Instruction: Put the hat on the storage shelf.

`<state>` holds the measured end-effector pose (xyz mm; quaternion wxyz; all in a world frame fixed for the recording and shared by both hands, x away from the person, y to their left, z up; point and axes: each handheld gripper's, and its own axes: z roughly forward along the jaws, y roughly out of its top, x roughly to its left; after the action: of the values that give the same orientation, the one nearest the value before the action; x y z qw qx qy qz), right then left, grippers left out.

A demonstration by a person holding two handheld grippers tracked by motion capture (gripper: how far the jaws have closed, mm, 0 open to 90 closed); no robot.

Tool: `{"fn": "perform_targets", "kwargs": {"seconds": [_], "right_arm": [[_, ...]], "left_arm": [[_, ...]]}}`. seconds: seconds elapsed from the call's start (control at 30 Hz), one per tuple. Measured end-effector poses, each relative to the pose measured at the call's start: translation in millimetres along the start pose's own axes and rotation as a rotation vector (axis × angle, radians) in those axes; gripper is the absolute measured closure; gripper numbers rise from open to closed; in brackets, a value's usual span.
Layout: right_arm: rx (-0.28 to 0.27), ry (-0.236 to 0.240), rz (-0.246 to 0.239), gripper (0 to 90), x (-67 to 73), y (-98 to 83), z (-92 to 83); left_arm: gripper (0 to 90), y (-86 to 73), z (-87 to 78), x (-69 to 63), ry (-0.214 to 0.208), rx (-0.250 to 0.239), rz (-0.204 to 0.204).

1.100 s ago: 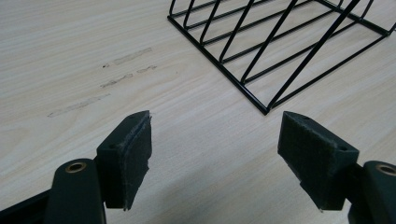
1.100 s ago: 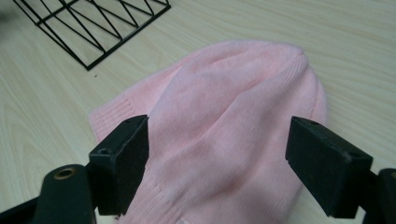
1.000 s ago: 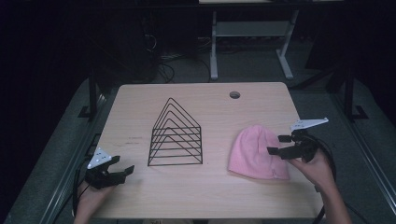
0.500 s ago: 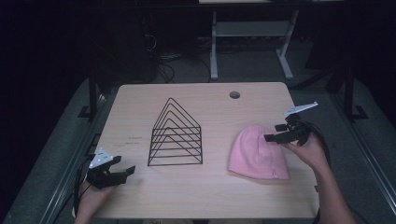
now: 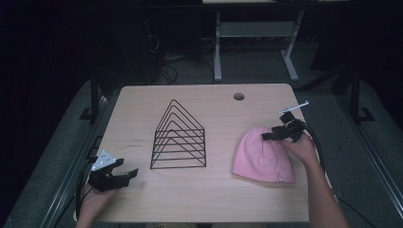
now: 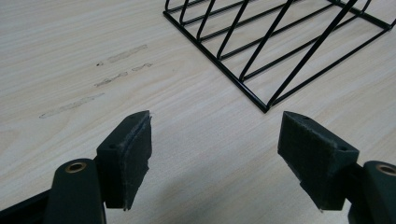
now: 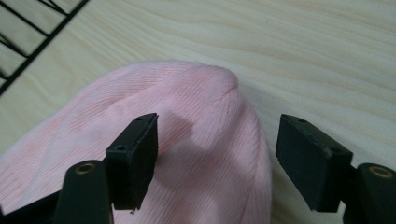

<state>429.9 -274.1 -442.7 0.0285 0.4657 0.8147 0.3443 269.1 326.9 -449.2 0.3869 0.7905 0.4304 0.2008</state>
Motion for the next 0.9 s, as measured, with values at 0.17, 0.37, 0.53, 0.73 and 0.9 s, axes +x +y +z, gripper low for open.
{"fn": "perform_targets", "kwargs": {"seconds": [0.17,0.37,0.53,0.73,0.9], "right_arm": [[0.026,0.013,0.015,40.1,-1.0,2.8,16.1],[0.034,-0.001,-0.01,54.6,0.7,3.2,18.9],[0.02,0.021,-0.017,69.8,2.9,1.1,11.6],[-0.004,0.026,-0.037,73.4,8.5,-0.9,0.4],[-0.035,0.028,-0.065,74.3,16.2,0.0,-11.3]], "left_arm": [[25.4,-0.2,-1.5,1.0,0.001,0.003,0.003],[25.5,-0.1,-1.1,0.2,-0.002,0.0,0.003],[25.5,-0.3,-2.0,0.5,0.0,0.003,0.005],[25.4,-0.8,-1.8,0.7,-0.001,0.002,-0.007],[25.5,-1.2,-1.8,0.5,-0.002,0.002,-0.004]]}}
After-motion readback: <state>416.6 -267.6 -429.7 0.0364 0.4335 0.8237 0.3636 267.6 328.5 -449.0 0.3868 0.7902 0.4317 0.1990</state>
